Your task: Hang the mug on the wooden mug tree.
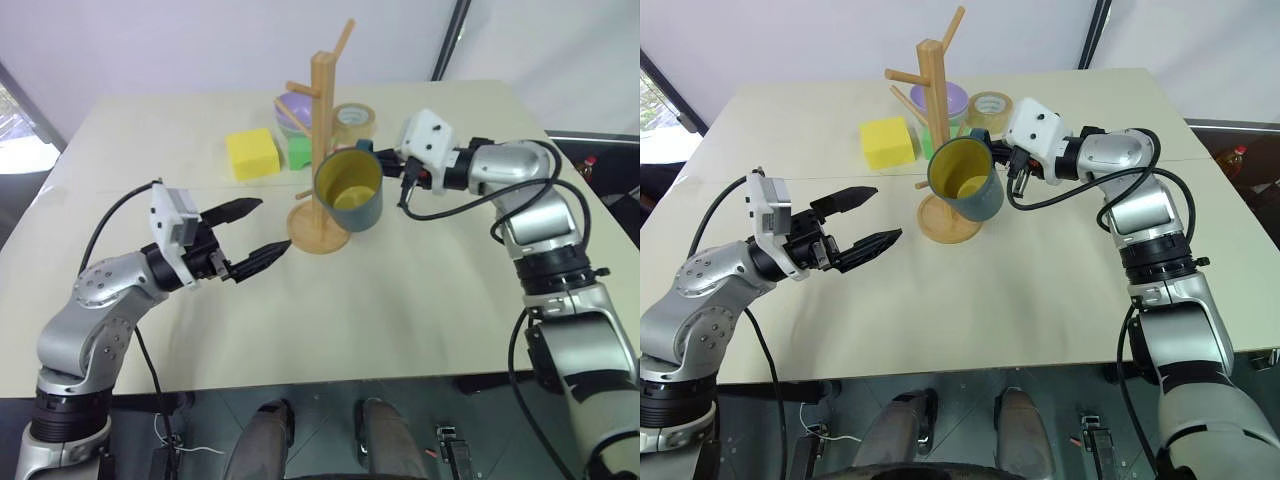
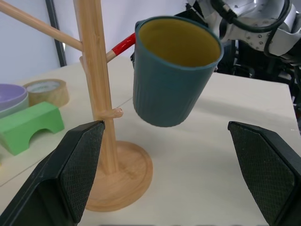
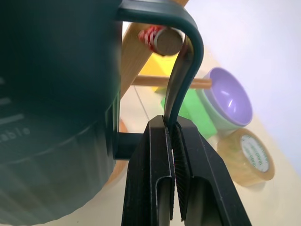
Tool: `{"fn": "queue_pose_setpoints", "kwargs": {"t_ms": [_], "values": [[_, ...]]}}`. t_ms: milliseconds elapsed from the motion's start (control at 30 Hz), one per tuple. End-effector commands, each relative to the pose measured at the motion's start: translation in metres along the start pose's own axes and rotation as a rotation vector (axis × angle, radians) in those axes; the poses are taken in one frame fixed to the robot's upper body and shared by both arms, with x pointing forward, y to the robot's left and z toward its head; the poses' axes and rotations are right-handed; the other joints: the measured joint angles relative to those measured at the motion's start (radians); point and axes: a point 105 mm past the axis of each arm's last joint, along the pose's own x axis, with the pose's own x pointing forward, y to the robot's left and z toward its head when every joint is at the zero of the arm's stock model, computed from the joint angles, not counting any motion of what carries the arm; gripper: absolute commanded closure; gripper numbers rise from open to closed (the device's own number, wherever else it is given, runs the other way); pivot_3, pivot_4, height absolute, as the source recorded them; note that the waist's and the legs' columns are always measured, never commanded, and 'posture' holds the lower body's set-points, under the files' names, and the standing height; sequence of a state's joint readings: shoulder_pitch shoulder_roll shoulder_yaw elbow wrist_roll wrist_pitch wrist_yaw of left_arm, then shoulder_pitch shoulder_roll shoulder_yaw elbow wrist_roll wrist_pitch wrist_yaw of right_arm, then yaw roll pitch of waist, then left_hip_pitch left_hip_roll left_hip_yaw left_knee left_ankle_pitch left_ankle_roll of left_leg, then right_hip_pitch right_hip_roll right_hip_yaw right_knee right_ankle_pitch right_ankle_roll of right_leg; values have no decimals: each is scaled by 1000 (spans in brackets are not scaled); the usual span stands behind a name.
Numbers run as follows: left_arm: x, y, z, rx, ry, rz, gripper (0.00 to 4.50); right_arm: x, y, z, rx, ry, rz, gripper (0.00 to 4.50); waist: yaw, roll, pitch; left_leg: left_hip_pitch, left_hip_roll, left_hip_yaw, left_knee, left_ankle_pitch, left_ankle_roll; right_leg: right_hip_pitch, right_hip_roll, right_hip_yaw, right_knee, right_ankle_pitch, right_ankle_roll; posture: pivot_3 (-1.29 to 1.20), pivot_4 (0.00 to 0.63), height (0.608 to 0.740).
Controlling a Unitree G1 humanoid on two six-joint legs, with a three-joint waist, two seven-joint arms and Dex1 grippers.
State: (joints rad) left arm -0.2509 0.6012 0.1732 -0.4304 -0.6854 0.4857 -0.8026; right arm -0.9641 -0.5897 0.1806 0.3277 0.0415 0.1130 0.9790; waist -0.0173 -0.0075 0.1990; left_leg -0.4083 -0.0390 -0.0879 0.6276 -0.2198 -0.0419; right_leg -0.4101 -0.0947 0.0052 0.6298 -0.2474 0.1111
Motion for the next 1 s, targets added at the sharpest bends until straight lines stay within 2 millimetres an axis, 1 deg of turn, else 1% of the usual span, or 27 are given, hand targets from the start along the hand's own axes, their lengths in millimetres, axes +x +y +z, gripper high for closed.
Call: {"fn": "queue_pose_setpoints", "kwargs": {"t_ms": [33,67,167,200,267,333,433,500,567,633,767,833,900,1000], "values": [[2,-4,11,40,-26,-15,0,2,-11,17,-55,-36,-27,4453,0,0,0,0,0,0,0,0,0,0,0,0,0,0,0,0,150,740],[2,-4,11,41,-26,-14,0,2,-11,17,-54,-39,-27,4453,0,0,0,0,0,0,0,0,0,0,0,0,0,0,0,0,150,740],[2,-4,11,41,-26,-11,0,2,-12,19,-49,-47,-31,3563,1,0,0,0,0,0,0,0,0,0,0,0,0,0,0,0,150,740],[2,-4,11,40,-26,-9,0,2,-14,19,-54,-46,-44,3130,1,0,0,0,0,0,0,0,0,0,0,0,0,0,0,0,150,740],[2,-4,10,40,-24,-4,0,-2,-19,18,-65,-39,-72,2030,1,0,0,0,0,0,0,0,0,0,0,0,0,0,0,0,150,740],[0,-2,8,35,-15,13,0,-11,-24,15,-73,-29,-101,1074,1,0,0,0,0,0,0,0,0,0,0,0,0,0,0,0,150,740],[-4,6,1,22,15,78,0,-32,-33,6,-22,-32,-181,1074,5,0,0,0,0,0,0,0,0,0,0,0,0,0,0,0,150,740],[-10,16,-7,14,28,166,0,-49,-37,-8,44,-26,-244,1074,7,0,0,0,0,0,0,0,0,0,0,0,-1,0,0,0,150,740],[-20,27,-17,2,48,264,0,-64,-35,-22,129,-31,-301,1074,6,0,0,0,0,0,0,0,0,0,0,1,-1,0,0,0,150,740],[-34,39,-29,-1,60,378,0,-77,-28,-35,234,-62,-353,1074,5,-1,0,0,0,0,-1,0,0,1,0,1,-1,0,0,0,150,740],[-70,61,-65,-33,117,614,0,-87,3,-64,388,-100,-412,1074,1,0,0,1,0,2,-1,0,0,0,0,2,1,0,0,0,150,740],[-81,63,-77,-54,126,676,0,-88,19,-75,441,-107,-436,1074,1,0,0,2,1,2,-1,0,0,1,1,3,1,0,-1,0,150,740],[-88,63,-86,-53,139,706,0,-87,30,-83,491,-114,-457,1074,3,0,0,2,1,2,1,0,0,1,1,3,1,-1,-3,0,150,740],[-102,62,-102,-69,168,766,0,-80,62,-108,584,-82,-468,1074,5,-1,-1,2,2,3,2,0,0,2,1,4,1,1,-3,0,150,740]]}}
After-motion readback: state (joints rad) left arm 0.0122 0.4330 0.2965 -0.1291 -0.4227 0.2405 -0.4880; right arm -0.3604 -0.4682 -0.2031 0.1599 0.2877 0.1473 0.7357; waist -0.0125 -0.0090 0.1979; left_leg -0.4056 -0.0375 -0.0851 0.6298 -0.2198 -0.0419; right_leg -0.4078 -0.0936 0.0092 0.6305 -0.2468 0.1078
